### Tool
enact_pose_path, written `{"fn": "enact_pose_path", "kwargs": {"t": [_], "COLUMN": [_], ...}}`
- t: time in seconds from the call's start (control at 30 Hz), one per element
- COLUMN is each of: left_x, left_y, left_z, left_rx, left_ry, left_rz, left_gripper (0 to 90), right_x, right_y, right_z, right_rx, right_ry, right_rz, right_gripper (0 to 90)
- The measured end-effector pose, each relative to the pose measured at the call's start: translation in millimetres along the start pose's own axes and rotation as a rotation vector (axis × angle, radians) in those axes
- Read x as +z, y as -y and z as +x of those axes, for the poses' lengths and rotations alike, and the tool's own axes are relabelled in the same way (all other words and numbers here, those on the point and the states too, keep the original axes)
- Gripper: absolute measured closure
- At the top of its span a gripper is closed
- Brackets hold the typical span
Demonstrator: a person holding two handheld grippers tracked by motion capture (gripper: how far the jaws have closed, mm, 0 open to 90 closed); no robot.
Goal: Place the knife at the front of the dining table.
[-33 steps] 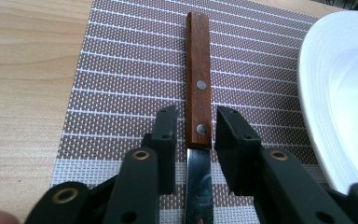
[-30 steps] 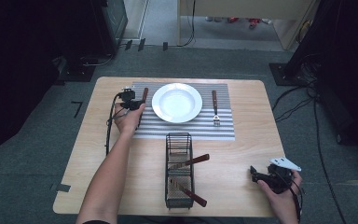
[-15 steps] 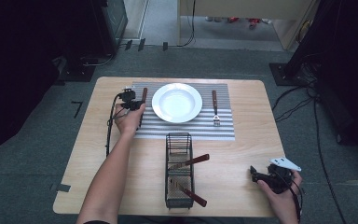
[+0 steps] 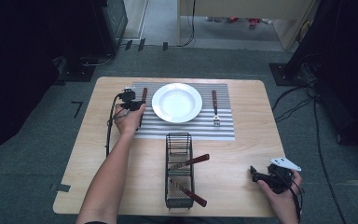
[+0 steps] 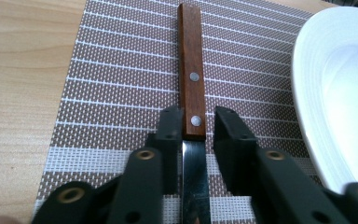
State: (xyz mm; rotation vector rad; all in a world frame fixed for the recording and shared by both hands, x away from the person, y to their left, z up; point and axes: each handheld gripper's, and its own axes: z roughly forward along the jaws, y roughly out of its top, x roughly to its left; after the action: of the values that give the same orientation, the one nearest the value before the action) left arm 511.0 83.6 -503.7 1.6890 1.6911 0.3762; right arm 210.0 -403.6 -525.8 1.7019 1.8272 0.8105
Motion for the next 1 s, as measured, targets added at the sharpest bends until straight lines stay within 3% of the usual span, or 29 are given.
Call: {"fn": "enact_pose_path", "kwargs": {"t": [0.13,0.27,0.43,0.47,0.5,0.53,0.7,0.87,1.0], "left_x": [-0.3,-7.0,-27.8,-36.6,-36.6,-47.7,-71.4,-101.1,-114.1], "left_y": [0.7,-0.1,-4.3,-5.3,-5.3,-5.2,0.3,10.6,16.7], "left_z": [0.7,4.5,8.2,9.4,9.4,9.7,12.1,19.1,22.0], "left_rx": [0.033,0.050,0.058,0.054,0.054,0.051,0.076,0.092,0.113], "left_ry": [-0.011,-0.009,0.006,0.045,0.045,0.067,0.066,0.096,0.087], "left_rz": [-0.025,-0.057,-0.094,-0.101,-0.101,-0.106,-0.131,-0.175,-0.172], "left_gripper": [52.5,45.9,36.5,33.7,30.4,28.0,23.3,19.1,19.1], "right_x": [0.0,0.0,0.0,0.0,0.0,0.0,0.0,0.1,0.1], "right_y": [0.0,0.0,0.0,0.0,0.0,0.0,0.0,0.0,-0.1], "right_z": [0.0,0.0,0.0,0.1,0.1,0.1,0.1,0.2,0.2], "right_rx": [0.000,-0.001,-0.001,-0.001,-0.001,-0.001,-0.001,-0.002,-0.002], "right_ry": [0.000,0.001,0.001,0.001,0.001,0.001,0.001,0.002,0.002], "right_rz": [0.000,0.000,0.000,0.000,0.000,0.000,0.000,0.000,0.001], "right_gripper": [5.9,6.0,6.0,6.0,6.0,5.9,6.0,6.0,5.9]}}
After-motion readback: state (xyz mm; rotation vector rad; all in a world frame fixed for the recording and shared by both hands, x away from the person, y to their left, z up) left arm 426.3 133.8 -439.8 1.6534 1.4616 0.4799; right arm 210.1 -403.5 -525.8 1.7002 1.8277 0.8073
